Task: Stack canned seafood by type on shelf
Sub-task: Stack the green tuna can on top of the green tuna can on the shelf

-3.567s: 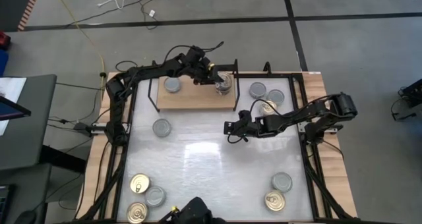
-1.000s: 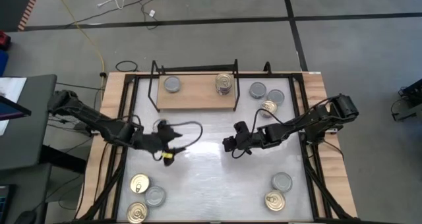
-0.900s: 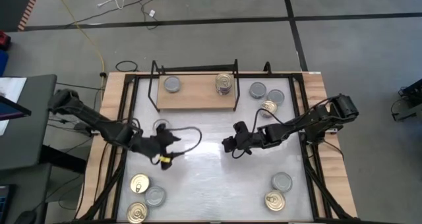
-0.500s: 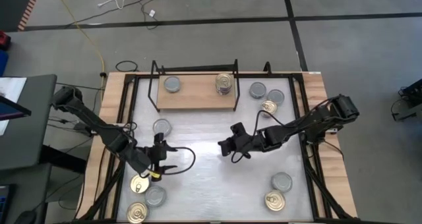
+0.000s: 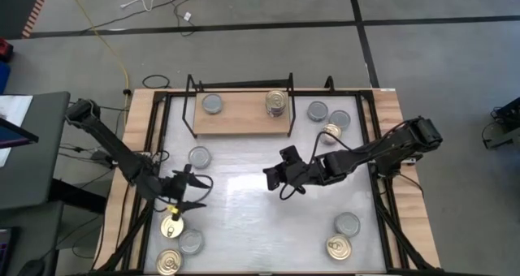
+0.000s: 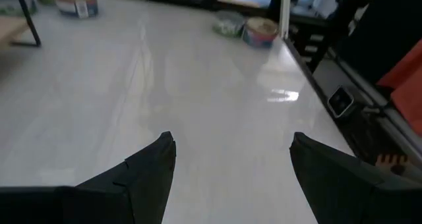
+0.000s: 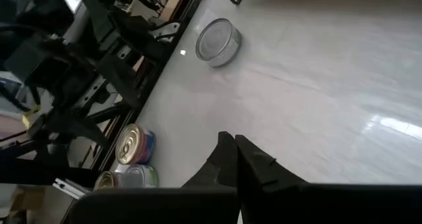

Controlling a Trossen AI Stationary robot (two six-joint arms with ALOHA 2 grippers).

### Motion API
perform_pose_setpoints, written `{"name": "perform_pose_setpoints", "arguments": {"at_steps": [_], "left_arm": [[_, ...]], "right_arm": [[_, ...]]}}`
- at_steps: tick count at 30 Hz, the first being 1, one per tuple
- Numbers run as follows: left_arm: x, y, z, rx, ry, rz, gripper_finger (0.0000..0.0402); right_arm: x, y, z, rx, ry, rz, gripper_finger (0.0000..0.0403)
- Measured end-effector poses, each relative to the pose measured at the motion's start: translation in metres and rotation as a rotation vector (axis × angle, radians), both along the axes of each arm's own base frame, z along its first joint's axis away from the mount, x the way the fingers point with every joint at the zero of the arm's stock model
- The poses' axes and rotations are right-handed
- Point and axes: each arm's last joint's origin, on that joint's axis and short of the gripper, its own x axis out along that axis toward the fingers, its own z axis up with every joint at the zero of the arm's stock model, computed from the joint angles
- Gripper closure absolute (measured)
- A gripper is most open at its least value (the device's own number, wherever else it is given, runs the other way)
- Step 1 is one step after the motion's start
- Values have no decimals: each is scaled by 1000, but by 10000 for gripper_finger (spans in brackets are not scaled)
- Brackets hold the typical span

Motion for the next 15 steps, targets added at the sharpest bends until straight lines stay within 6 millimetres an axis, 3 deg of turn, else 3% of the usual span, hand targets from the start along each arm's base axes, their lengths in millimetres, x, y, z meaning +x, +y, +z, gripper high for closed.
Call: {"name": "perform_pose_setpoints", "arguments": {"at_steps": [4, 7, 15], "left_arm": [[-8, 8, 4, 11, -53, -18, 117], [-12, 11, 11, -5, -91, -23, 117], [-15, 14, 15, -52, -116, -19, 117]], "right_arm": [[13, 5, 2, -1, 19, -6, 386], [35, 16, -5, -9, 45, 4, 386], [98, 42, -49, 1, 118, 51, 382]]}}
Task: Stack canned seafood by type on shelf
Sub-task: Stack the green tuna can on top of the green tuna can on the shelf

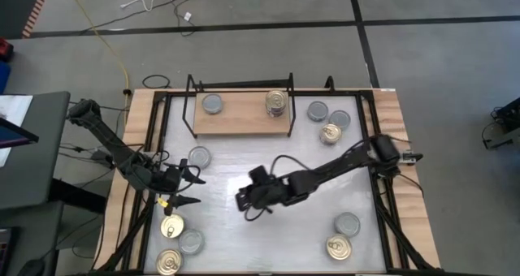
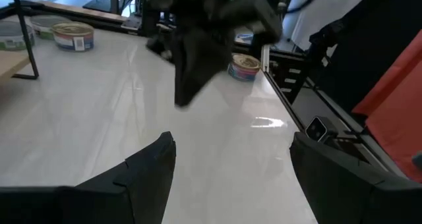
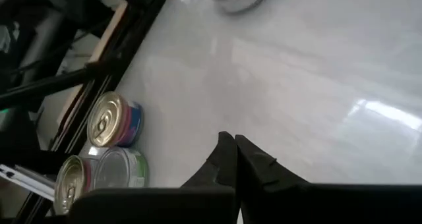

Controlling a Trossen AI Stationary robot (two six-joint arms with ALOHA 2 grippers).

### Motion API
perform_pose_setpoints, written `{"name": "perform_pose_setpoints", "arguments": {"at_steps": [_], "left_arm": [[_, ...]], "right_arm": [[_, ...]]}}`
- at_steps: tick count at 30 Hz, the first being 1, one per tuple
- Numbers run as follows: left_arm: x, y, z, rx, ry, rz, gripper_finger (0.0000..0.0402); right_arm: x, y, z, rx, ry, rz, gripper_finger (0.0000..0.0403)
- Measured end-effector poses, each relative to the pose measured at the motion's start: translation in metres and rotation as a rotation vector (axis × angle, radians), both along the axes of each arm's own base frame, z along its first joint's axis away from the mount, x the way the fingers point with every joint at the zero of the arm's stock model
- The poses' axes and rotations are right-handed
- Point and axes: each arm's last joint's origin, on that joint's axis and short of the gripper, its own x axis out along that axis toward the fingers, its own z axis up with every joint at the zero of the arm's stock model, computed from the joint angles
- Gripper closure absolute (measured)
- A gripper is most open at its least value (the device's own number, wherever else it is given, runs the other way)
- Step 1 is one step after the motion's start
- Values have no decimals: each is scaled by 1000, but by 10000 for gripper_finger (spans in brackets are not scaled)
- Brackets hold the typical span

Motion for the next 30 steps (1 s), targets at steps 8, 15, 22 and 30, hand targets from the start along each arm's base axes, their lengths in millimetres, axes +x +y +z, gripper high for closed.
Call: {"name": "perform_pose_setpoints", "arguments": {"at_steps": [8, 15, 22, 30], "left_arm": [[0, 0, 1, 22, -8, -3, 117], [-6, 3, 8, 34, -59, -32, 117], [-24, 14, 18, 1, -122, -73, 117], [-34, 24, 13, -39, -78, -75, 117]], "right_arm": [[44, -17, -30, -48, 14, 53, 357], [98, -73, -34, -205, -128, 165, 377], [131, -109, -34, -304, -141, 181, 380], [145, -145, -62, -290, -35, 175, 381]]}}
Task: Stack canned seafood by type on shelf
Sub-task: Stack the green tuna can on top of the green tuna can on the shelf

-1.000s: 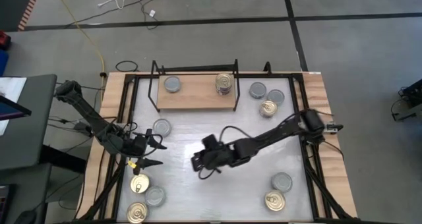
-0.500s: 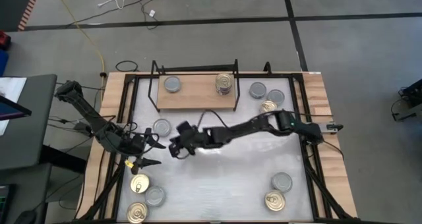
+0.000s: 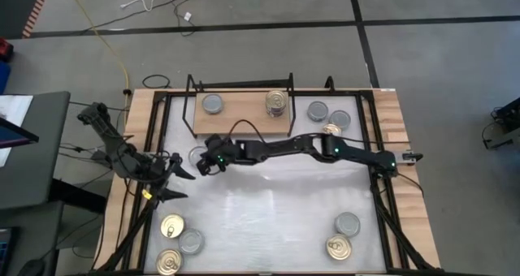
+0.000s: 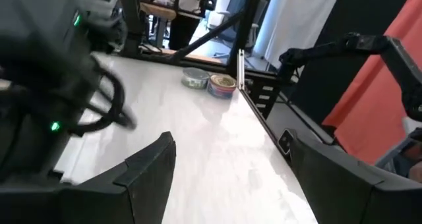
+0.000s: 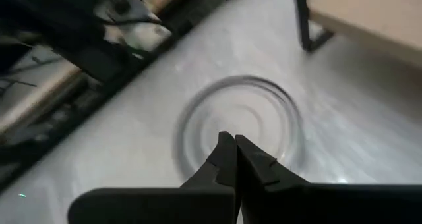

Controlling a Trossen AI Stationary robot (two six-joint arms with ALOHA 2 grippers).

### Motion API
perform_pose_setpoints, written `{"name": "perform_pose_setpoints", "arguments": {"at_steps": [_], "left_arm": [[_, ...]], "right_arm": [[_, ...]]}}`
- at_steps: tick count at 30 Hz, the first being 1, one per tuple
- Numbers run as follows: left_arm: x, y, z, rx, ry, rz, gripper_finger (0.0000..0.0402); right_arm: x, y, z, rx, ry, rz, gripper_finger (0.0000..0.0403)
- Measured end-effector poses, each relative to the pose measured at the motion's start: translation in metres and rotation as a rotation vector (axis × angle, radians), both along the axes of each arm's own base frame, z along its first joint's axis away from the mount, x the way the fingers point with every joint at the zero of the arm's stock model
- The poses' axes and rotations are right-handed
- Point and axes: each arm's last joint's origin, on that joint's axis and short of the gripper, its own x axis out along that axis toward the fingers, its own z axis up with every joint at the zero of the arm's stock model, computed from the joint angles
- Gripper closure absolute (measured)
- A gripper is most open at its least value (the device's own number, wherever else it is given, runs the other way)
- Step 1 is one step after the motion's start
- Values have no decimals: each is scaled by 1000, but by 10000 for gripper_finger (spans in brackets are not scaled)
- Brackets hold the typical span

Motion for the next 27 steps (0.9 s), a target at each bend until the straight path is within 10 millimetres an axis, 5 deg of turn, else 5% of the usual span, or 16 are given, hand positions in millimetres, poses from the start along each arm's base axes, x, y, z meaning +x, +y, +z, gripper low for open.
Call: {"name": "perform_pose_setpoints", "arguments": {"at_steps": [10, 20, 27], "left_arm": [[-1, 1, -1, 19, 8, 0, 117], [-1, 1, -2, -21, 21, 3, 117], [7, -4, -9, 43, 71, 92, 117]], "right_arm": [[-17, 4, -10, 50, 274, 60, 382], [-62, 59, 19, 51, 639, 166, 382], [-91, 111, 23, 31, 832, 221, 382]]}}
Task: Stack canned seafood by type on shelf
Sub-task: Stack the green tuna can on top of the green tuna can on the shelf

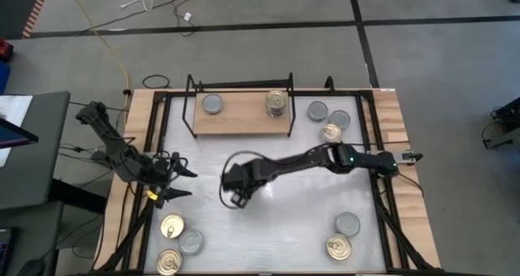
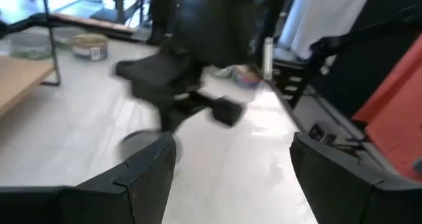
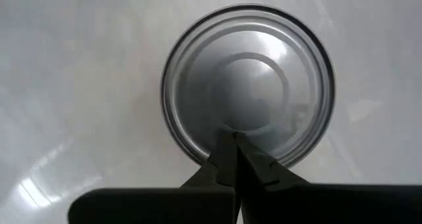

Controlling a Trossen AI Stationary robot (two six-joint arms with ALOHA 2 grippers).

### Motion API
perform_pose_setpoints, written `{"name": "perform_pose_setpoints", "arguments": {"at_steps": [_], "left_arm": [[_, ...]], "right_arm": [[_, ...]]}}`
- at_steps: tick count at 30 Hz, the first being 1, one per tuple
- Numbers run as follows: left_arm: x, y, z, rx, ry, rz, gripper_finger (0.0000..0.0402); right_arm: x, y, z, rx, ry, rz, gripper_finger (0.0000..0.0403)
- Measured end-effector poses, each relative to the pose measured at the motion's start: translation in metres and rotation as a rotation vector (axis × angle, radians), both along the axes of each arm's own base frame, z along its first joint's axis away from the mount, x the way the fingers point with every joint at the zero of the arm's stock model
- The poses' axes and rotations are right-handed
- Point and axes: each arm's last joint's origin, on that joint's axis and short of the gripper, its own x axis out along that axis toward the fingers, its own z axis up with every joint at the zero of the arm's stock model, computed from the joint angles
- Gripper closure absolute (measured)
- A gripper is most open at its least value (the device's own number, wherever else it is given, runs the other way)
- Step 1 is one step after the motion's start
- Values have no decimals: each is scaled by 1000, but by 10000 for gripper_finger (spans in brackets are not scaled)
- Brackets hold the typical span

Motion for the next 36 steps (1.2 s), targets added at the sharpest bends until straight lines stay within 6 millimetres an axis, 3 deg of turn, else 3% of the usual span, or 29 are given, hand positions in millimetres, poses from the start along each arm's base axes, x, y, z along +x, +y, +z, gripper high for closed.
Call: {"name": "perform_pose_setpoints", "arguments": {"at_steps": [5, 10, 14, 18, 22, 26, 31, 36], "left_arm": [[9, -8, -9, -3, 76, 25, 117], [19, -13, -20, -34, 159, 82, 117], [27, -17, -25, -25, 179, 107, 117], [35, -19, -27, 12, 166, 116, 117], [42, -18, -27, 16, 156, 152, 117], [51, -14, -28, 26, 154, 169, 117], [61, -9, -30, 43, 159, 147, 117], [68, 0, -28, 40, 135, 194, 117]], "right_arm": [[-15, 39, -1, -9, 56, 52, 382], [-30, 66, 4, -48, 78, 71, 382], [-39, 80, 25, -80, 14, 80, 383], [-54, 86, 63, -103, -103, 91, 383], [-73, 89, 74, -117, -166, 86, 383], [-108, 93, 82, -69, -251, 27, 383], [-159, 96, 70, 9, -394, -101, 383], [-209, 86, 68, 64, -607, -218, 383]]}}
